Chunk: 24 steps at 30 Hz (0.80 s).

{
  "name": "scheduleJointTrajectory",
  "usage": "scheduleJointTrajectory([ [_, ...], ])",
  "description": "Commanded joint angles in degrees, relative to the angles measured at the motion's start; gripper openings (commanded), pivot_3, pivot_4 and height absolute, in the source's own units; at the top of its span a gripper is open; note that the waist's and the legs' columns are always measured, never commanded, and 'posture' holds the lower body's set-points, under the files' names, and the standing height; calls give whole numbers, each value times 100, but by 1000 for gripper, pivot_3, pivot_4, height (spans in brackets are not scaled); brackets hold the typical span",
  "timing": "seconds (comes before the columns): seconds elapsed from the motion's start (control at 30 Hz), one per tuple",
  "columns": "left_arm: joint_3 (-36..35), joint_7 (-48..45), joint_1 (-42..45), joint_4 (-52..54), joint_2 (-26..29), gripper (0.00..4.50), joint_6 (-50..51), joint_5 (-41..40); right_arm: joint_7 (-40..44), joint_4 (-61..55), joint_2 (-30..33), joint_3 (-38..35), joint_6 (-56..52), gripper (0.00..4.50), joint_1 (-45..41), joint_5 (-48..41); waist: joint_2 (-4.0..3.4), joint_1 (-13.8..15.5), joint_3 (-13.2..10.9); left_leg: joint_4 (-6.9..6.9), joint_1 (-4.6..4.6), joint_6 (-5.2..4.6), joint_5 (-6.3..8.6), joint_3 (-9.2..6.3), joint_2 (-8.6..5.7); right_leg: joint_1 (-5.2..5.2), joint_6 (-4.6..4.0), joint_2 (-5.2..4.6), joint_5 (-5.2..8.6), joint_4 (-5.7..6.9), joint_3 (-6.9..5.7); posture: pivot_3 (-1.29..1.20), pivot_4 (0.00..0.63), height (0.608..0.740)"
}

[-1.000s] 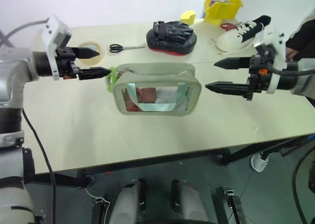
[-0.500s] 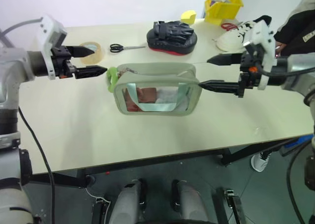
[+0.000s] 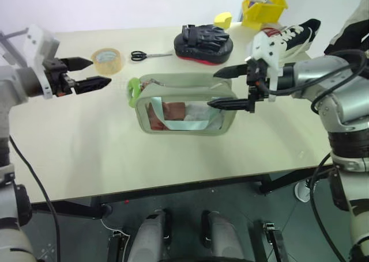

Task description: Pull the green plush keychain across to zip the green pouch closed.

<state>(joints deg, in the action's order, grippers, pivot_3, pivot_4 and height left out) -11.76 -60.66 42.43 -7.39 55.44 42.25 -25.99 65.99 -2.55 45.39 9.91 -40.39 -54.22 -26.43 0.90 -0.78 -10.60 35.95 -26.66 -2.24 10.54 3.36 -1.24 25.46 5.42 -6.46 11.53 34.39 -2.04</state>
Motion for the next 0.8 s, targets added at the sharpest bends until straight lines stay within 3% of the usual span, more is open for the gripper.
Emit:
scheduleJointTrajectory([
  [0.03, -304, 115, -64, 345, 117, 4430, 97, -190, 173, -133, 67, -84, 136, 4500, -82, 64, 0, -3, 0, 0, 1, 0, 0, 0, 0, 0, 2, 0, -1, 1, -1, 0, 150, 740],
  [0.33, -319, 270, -597, 767, 26, 4430, 313, -464, 180, -41, -138, 4, 276, 4500, -93, 281, 0, -9, 0, 1, 6, 1, -1, 1, 1, 0, 4, 0, -2, 9, -3, 0, 150, 740],
  [0.43, -195, 368, -676, 629, -65, 4500, 123, -340, 188, 166, -291, 135, 498, 3677, -83, 502, 0, -15, 0, -1, 10, 1, -1, 1, 2, -2, 4, 0, -2, 10, -3, 0, 150, 740],
  [0.67, 40, 791, -731, 598, -580, 4500, -59, -183, 351, 260, -293, 314, 989, 46, 58, 899, 0, 12, 0, 0, 7, 2, -1, 3, -1, -2, 4, -2, -3, 8, -4, 0, 150, 740],
  [0.8, 268, 1110, -497, 594, -1106, 4500, -118, -105, 388, 292, -359, 348, 1116, 46, 71, 1030, 1, 10, 1, 6, 12, 2, -1, 3, -1, -7, 10, -2, -6, 14, -5, 0, 150, 740],
])
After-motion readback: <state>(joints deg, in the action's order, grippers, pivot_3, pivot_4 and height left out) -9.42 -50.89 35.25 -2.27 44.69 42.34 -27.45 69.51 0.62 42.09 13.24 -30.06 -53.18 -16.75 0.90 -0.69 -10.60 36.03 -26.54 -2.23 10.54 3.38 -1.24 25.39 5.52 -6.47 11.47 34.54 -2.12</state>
